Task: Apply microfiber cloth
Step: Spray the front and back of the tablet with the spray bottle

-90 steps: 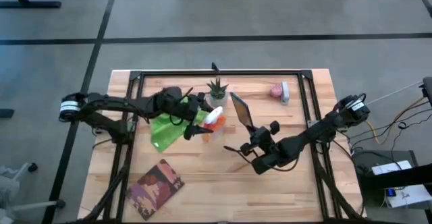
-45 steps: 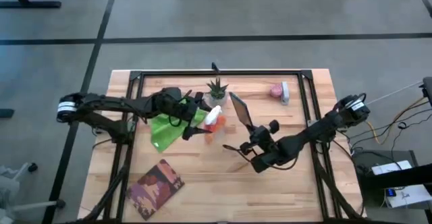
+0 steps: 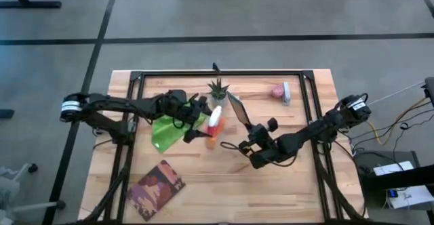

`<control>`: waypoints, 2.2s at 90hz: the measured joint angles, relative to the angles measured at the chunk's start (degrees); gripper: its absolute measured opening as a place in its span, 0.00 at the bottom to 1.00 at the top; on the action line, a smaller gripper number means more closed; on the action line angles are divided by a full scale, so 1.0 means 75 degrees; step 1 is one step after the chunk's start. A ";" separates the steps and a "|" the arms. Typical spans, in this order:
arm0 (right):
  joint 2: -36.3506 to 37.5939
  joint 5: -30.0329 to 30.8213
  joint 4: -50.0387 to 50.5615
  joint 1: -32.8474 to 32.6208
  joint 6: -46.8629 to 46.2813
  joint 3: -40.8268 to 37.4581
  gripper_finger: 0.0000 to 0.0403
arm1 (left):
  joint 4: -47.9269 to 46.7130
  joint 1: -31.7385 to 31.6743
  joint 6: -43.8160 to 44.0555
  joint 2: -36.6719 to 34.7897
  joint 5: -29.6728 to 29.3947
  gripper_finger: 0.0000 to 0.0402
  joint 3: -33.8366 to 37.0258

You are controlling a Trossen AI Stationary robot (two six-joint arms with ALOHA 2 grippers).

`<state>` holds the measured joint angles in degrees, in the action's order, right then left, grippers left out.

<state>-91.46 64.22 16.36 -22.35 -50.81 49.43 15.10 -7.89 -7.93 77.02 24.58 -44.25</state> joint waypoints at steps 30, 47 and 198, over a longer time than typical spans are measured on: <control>0.0000 -0.0170 -0.0067 0.0000 0.0185 0.0000 0.02 | 0.0047 0.0538 0.0239 -0.0029 0.0063 0.91 0.0003; 0.0000 -0.0177 -0.0087 0.0000 0.0187 0.0000 0.02 | 0.0015 0.0492 0.0206 -0.0030 0.0057 0.93 0.0006; -0.0006 -0.0230 -0.0334 0.0000 0.0385 0.0003 0.02 | 0.0463 0.0287 0.0208 0.0067 -0.0942 0.99 0.0058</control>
<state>-91.50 62.50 13.85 -22.35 -47.93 49.45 18.57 -5.74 -6.37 77.52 17.52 -43.81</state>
